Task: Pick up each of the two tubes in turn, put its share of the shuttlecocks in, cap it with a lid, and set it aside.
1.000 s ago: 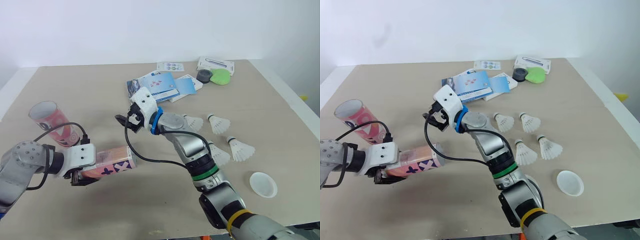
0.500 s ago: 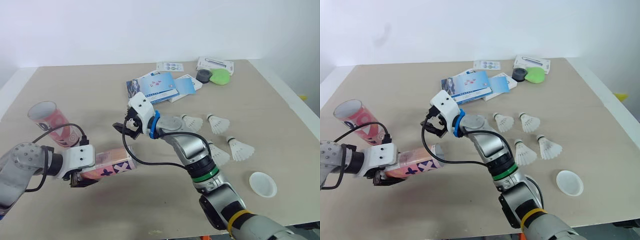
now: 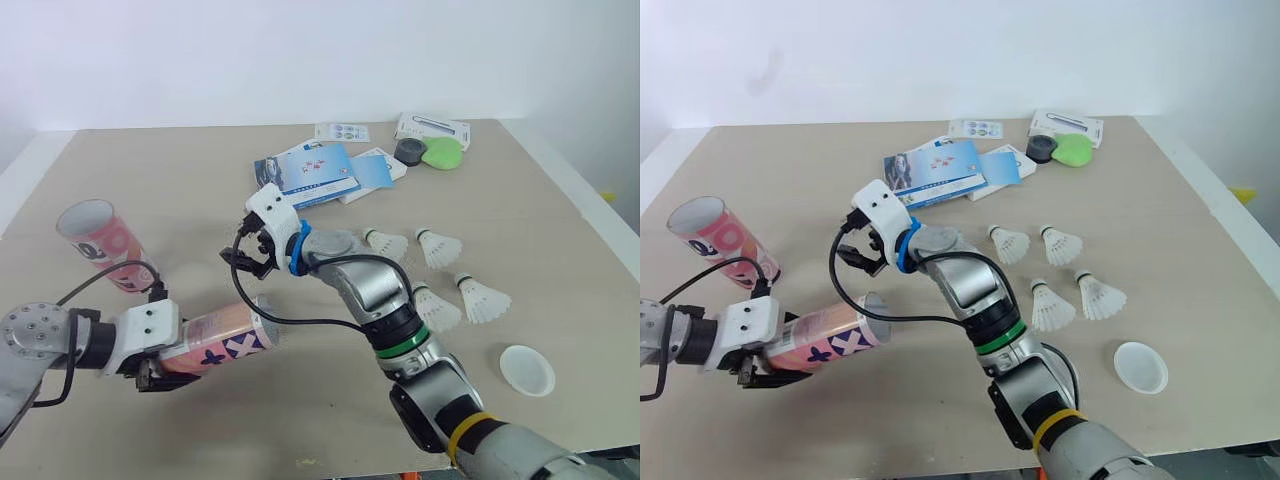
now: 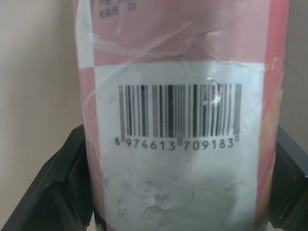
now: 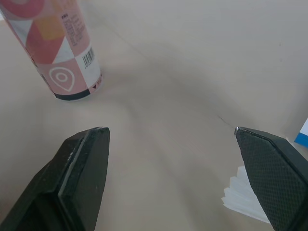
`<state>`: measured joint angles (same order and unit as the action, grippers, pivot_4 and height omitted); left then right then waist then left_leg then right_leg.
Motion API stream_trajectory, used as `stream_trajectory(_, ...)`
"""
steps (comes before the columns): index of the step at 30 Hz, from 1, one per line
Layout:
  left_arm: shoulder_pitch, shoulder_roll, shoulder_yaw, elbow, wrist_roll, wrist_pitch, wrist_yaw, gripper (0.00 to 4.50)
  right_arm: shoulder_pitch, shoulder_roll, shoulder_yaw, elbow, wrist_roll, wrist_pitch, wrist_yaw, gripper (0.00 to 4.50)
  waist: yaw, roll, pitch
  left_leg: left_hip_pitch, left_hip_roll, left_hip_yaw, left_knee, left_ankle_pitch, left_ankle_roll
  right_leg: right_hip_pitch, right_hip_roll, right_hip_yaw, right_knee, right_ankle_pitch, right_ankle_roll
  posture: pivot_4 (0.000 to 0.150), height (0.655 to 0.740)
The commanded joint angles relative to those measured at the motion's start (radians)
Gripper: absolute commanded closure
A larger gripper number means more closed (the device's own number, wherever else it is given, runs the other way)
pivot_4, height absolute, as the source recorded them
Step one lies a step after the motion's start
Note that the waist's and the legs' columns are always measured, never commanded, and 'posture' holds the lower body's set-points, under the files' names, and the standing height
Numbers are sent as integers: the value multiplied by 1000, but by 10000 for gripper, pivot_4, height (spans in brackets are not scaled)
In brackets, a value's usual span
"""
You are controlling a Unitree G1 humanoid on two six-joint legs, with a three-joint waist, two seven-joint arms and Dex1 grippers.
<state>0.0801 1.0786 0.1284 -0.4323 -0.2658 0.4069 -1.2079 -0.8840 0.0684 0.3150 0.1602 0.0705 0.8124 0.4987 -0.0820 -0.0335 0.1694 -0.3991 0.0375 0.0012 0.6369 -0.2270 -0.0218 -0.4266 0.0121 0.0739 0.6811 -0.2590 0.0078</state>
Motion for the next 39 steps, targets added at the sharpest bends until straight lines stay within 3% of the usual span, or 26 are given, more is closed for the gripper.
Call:
stream_trajectory(1,-1,13,31,-6,-14,-13,-2,4960,-25,-2,15,-4,-25,13,-30,474,0,0,0,0,0,0,0,0,0,0,0,0,0,0,0,1500,7400)
stream_trajectory(17,-33,8,-2,53,-3,-68,-3,4960,115,-190,-56,-178,-35,125,-92,474,1,0,0,-7,-1,0,0,0,0,-7,1,0,0,1,-1,1500,7400)
stream_trajectory(39,-98,12,-50,72,0,-58,-3,4960,44,-37,-259,97,0,-128,-322,474,1,-1,0,-8,-1,1,0,1,-1,-9,1,0,1,4,-5,1500,7400)
